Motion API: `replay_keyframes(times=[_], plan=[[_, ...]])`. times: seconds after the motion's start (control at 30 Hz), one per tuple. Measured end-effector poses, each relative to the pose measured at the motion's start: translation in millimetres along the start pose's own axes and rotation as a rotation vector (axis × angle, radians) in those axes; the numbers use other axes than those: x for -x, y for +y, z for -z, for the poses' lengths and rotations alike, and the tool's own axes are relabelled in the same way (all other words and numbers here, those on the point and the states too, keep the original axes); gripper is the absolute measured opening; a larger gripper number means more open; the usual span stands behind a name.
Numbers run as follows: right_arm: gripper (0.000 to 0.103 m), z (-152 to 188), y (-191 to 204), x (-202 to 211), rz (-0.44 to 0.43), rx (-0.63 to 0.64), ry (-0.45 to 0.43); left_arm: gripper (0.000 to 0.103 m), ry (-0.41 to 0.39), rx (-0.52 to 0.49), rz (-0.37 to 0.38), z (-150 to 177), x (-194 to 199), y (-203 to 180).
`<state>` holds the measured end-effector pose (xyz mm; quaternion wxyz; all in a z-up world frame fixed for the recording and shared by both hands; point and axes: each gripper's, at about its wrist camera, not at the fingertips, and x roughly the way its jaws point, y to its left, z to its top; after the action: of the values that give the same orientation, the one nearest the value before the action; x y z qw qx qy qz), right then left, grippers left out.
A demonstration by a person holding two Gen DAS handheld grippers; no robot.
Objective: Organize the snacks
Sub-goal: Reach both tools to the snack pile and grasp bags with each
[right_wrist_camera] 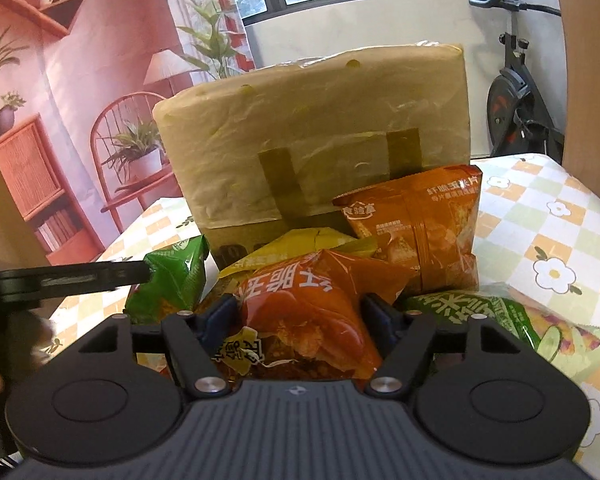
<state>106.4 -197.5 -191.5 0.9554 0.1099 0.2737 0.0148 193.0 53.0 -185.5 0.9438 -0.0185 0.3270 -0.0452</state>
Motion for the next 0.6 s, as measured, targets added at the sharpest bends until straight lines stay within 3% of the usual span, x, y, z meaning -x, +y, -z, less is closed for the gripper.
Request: replay_keyframes(times=[0.17, 0.33, 0.4, 0.6], plan=[[0.071, 2.8, -5.2, 3.7, -0.005, -0.017, -0.011, 0.097, 0.056, -0.053, -0.014, 6.8, -28.8, 1.1], [0.071, 4.0, -9.1, 2.8, -0.011, -0.041, -0.007, 0.096, 0.074, 0.032, 0.011, 12.8, -34.2, 14.6], [0.071, 4.2, -9.1, 1.9, -0.013, -0.046, -0.005, 0.082, 0.07, 0.042, 0.038, 16.8, -34.8, 15.2], [0.071, 5.6, -9.3, 1.4, -0.024, -0.052, -0.011, 0.076, 0.019, 0.089, 0.039, 31.8, -22.8, 18.5]])
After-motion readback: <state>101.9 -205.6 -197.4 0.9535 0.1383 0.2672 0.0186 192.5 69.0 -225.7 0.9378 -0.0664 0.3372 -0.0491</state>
